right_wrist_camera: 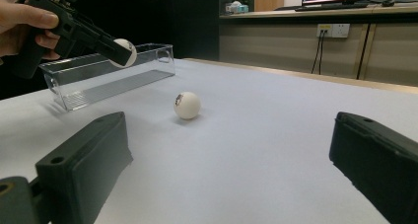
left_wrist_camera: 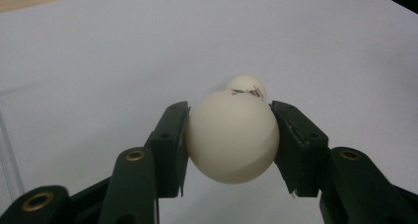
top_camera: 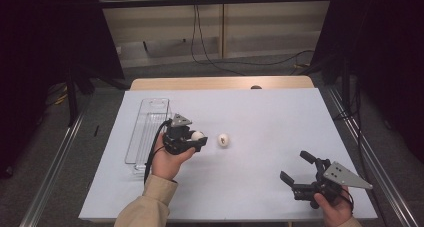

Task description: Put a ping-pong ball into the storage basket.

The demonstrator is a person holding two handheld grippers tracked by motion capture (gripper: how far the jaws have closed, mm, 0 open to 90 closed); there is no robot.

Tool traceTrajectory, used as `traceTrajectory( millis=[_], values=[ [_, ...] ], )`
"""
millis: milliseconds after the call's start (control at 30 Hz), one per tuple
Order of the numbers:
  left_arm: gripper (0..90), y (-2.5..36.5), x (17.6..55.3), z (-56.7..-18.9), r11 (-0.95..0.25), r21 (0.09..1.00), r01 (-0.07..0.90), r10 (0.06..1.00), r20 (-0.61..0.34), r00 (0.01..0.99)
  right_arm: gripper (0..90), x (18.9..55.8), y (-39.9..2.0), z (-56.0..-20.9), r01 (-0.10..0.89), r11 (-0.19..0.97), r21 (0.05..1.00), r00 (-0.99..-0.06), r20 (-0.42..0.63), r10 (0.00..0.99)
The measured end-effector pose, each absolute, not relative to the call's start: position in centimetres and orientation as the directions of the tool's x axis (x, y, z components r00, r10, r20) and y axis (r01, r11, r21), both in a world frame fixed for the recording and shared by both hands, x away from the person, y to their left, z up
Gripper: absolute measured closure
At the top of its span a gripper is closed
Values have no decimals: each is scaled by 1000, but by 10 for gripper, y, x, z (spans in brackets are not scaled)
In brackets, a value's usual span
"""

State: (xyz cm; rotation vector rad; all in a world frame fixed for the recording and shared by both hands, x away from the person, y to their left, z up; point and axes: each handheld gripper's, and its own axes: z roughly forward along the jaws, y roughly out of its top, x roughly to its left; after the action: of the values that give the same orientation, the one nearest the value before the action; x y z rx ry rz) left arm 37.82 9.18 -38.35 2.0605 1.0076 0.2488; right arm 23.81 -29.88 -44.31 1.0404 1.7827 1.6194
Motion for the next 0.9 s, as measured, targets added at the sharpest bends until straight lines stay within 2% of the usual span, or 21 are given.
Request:
traceTrajectory(
  millis=[900],
  values=[
    [511,108,380,-378,-335,739,584,755,-161,636,15,238,-298,-443,197,-6,980,-578,121,807]
  ],
)
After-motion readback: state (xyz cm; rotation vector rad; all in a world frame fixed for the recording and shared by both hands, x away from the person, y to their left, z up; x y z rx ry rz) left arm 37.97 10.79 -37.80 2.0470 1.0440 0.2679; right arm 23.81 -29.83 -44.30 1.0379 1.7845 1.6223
